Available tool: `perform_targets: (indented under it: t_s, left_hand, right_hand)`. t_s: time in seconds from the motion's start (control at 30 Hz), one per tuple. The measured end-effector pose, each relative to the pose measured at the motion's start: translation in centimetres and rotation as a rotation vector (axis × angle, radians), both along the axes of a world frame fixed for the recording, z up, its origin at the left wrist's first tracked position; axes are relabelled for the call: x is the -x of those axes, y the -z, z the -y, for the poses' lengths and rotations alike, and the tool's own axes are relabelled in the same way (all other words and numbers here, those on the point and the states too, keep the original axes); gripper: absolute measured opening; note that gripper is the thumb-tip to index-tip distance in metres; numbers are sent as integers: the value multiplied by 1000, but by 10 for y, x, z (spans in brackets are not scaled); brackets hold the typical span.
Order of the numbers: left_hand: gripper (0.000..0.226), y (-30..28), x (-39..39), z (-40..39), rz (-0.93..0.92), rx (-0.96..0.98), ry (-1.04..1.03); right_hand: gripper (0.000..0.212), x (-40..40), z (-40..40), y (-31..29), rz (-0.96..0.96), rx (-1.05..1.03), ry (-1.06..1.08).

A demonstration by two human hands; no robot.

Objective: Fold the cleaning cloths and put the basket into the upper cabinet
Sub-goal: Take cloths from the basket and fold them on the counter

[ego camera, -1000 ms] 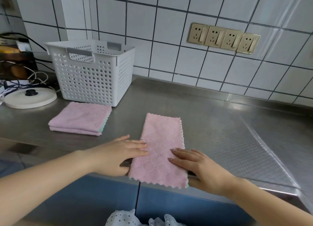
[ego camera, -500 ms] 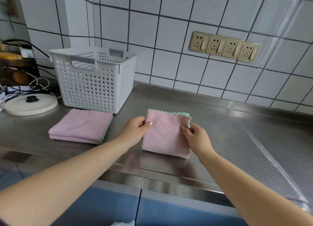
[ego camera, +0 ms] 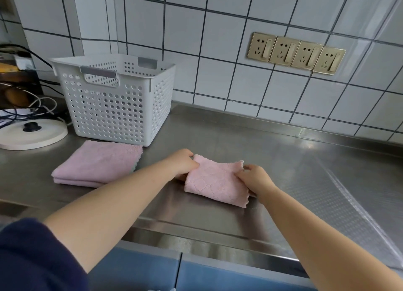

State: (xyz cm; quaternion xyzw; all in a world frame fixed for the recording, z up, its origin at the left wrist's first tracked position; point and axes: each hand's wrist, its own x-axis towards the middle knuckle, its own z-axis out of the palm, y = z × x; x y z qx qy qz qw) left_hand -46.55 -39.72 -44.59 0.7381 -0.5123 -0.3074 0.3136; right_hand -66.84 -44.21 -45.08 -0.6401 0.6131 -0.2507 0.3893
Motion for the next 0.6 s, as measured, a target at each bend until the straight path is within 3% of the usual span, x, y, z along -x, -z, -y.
perform_targets:
  t_s: [0.07,0.13,0.33,0.6]
  left_hand:
    - [49,-5,0,4,-15,-23,-5]
    - [55,-9,1,10,39,-5,-16]
    - [17,-1,-3,23,119,103,-9]
    - [10,6,-5,29,173,137,-37]
  right_hand:
    - [30,2,2,0,-98,77,-4]
    - [33,4,3,-1,-198,203,-11]
    - [12,2,1,-2,-108,349,13]
    - [30,-4,13,7,-129,274,48]
